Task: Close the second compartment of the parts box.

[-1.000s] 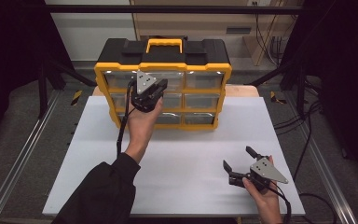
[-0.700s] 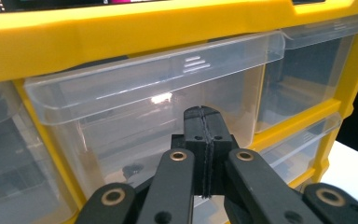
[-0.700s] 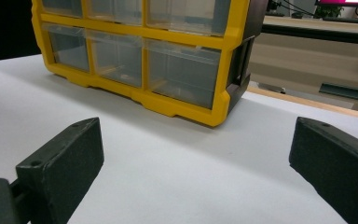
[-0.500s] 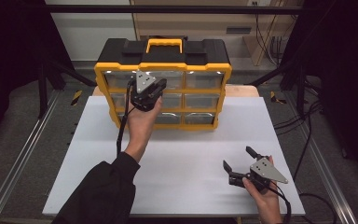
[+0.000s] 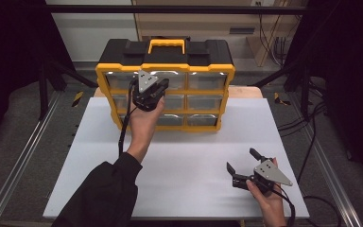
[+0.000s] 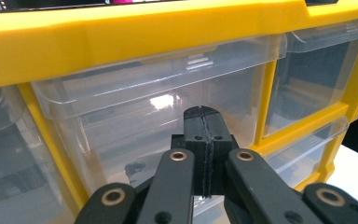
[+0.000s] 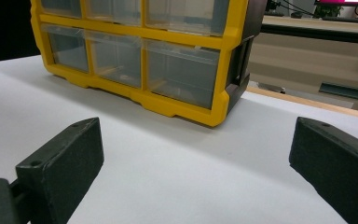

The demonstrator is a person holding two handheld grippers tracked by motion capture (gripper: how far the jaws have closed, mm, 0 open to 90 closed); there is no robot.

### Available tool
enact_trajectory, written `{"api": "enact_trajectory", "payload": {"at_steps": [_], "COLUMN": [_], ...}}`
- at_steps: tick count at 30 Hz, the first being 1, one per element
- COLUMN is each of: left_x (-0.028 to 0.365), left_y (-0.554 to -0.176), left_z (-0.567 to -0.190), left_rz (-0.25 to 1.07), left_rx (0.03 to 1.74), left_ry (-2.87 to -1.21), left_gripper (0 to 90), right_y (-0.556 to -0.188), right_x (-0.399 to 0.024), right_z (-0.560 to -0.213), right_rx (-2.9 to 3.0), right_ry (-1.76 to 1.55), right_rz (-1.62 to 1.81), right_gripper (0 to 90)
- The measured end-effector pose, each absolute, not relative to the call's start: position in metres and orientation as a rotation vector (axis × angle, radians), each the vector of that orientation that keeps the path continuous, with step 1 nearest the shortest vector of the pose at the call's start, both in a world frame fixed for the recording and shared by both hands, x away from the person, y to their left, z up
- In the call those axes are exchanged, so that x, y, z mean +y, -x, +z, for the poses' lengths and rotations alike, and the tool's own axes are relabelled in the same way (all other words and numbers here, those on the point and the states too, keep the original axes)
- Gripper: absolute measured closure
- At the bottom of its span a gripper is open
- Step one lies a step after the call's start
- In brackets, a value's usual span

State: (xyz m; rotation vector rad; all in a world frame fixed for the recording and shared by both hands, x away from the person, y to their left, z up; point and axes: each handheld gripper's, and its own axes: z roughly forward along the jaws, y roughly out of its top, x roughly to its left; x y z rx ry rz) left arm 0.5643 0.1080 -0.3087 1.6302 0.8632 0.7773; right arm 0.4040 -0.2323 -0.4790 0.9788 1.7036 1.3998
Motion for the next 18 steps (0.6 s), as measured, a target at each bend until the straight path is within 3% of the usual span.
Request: {"api": "enact_trajectory", "payload": {"at_steps": [18], "left_x": [0.1021], "left_y": [-0.5661], "left_z": [-0.3107], "left_rz": [0.786], "left_rx": [0.85], "left_ry": [-1.646], "left_gripper": [89.7], "right_y": [-0.4036], "right_x": [-0.2321], "right_z": [-0.4799], "right_rx": [1.71], "right_ry": [-0.982], "right_rz": [1.402], "right_gripper": [3.0]}}
